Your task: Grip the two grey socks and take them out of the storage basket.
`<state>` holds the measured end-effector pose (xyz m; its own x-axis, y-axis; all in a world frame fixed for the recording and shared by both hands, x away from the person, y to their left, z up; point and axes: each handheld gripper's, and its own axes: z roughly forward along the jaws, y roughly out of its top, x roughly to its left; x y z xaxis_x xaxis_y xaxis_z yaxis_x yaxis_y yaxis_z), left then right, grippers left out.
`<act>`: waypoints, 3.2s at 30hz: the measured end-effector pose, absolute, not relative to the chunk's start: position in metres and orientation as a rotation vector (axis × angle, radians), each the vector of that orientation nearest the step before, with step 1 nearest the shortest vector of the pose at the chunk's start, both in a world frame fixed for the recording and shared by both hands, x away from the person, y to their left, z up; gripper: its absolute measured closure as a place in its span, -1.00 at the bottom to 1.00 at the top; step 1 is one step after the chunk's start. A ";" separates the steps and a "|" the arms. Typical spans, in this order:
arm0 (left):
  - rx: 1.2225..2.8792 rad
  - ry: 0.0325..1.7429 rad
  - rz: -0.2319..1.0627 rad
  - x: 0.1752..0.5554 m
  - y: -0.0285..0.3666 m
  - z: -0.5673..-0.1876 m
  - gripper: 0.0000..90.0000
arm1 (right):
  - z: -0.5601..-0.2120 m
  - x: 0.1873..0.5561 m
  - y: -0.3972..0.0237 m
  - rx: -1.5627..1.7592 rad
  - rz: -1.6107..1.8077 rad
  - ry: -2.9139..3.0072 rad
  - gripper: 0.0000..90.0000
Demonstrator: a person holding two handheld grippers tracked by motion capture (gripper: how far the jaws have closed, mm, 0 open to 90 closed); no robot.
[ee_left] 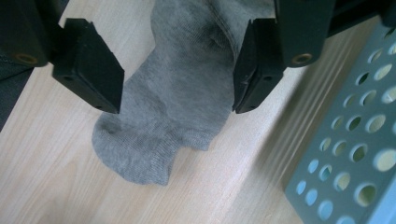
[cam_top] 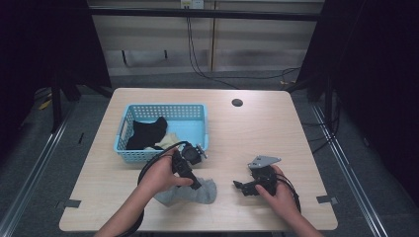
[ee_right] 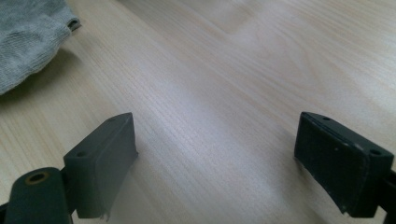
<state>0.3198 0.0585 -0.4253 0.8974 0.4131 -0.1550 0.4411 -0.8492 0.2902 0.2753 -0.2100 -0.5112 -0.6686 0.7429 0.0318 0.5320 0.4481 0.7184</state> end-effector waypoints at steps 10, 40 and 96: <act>2.732 0.661 -0.115 0.318 0.075 -0.421 -0.32 | -0.511 0.275 -0.210 1.095 1.045 2.415 -0.73; 2.620 0.746 -0.065 0.307 0.149 -0.430 -0.34 | -0.511 0.275 -0.210 1.095 1.045 2.415 -0.73; 2.285 0.664 0.203 0.295 0.246 -0.504 -0.70 | -0.511 0.275 -0.210 1.095 1.043 2.415 -0.73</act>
